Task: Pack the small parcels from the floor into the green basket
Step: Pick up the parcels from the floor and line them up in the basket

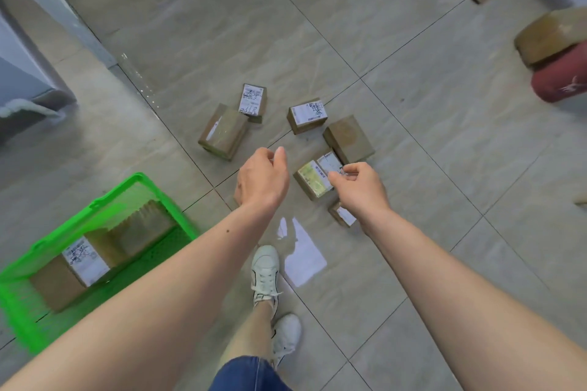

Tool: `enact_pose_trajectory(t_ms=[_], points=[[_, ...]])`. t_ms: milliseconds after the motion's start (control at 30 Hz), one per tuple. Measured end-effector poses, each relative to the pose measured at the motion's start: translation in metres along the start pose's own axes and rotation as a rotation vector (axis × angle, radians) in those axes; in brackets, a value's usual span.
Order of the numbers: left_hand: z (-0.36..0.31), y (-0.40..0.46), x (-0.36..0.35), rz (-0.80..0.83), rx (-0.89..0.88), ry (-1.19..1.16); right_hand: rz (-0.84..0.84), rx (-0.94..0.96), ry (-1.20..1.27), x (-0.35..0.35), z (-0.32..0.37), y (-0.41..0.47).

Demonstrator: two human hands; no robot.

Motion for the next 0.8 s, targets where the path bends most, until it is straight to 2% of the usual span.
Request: enact_pose_trajectory(t_ms=[200, 433, 600, 800], points=[[-0.043, 0.047, -0.046, 0.004, 0.019, 0.022, -0.016, -0.022, 0.009, 0.029, -0.001, 0.080], [-0.037, 0.089, -0.127, 0.041, 0.148, -0.033, 0.077, 0.036, -0.152, 0.026, -0.028, 0.164], [0.008, 0.137, -0.199, 0.062, 0.252, -0.148, 0.145, 0.025, -0.240, -0.004, -0.065, 0.242], [0.088, 0.220, -0.291, 0.155, 0.382, -0.206, 0.247, 0.059, -0.370, -0.090, -0.115, 0.340]])
Point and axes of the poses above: each hand's wrist, its own y-axis towards the middle knuckle, its own x-axis out of the back of the hand, z = x × y, the point moved 5 cm from there along y, towards the middle knuckle, and after that the axes turned 1 degree about -x, right-handed, at the moved point
